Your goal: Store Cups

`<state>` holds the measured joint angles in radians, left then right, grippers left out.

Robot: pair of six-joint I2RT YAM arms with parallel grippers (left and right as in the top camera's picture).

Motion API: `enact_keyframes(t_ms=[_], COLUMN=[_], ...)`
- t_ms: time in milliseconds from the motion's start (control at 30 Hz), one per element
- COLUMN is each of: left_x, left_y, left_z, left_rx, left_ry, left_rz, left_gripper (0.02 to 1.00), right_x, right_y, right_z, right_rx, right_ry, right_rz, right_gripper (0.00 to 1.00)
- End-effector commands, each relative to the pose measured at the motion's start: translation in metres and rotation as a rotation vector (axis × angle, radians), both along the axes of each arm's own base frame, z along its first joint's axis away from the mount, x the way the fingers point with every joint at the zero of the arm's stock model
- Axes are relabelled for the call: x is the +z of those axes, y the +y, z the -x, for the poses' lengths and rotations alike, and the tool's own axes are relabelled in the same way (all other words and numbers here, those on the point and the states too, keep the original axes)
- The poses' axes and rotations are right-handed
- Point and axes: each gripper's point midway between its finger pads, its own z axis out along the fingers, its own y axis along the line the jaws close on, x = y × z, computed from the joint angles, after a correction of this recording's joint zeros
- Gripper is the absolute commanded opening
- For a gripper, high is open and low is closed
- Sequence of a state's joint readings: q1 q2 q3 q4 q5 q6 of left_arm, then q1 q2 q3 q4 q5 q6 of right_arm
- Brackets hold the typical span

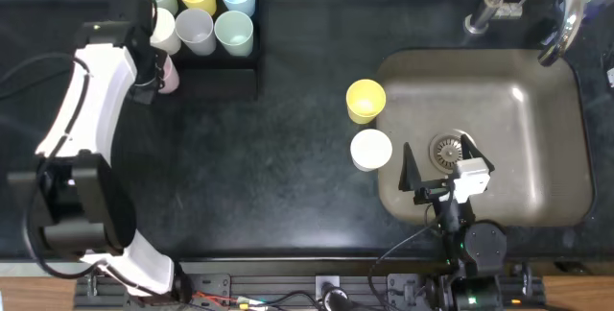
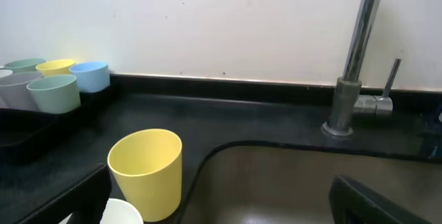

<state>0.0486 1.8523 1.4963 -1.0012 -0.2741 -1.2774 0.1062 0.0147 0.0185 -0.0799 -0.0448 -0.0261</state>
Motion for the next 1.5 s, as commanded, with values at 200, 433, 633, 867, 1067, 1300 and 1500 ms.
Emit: enact_keyframes(t_ms=[200,433,633,867,1067,1300,1500], left_x=[-0.002,0.009,0.069,0.143,0.171,0.154,0.119], left_y=[0.010,0.004,-0.010,-0.054,-0.149,-0.248,-0.310], left_z=[0.002,0.001,0.004,0.003,-0.006,0.016,0.029], left_rx=[0.027,0.015,-0.027,-0.275,-0.804,-1.070,-1.218], left_ry=[0.009,-0.023,-0.178,-0.388,-0.441,-0.404,-0.269], left_rz=[-0.037,-0.021,-0.037,-0.071,-0.085,-0.018,0.058], left_gripper=[0.318,0.428,0.527,0.652,0.829,0.873,0.873], right_x=[-0.003,-0.003,-0.003,-0.003,-0.003,-0.003,-0.003], right_y=[-0.001,-0.001,-0.001,-0.001,-0.001,-0.001,-0.001], right_z=[0.000,0.000,0.000,0.000,0.000,0.000,0.000], right_rx=[-0.007,-0.007,-0.007,-0.007,-0.007,-0.007,-0.007], right_ry=[-0.002,-0.002,-0.002,-0.002,-0.002,-0.002,-0.002], right_rz=[-0.004,-0.004,-0.004,-0.004,-0.004,-0.004,-0.004], right_gripper=[0.998,0.998,0.998,0.998,0.998,0.996,0.998])
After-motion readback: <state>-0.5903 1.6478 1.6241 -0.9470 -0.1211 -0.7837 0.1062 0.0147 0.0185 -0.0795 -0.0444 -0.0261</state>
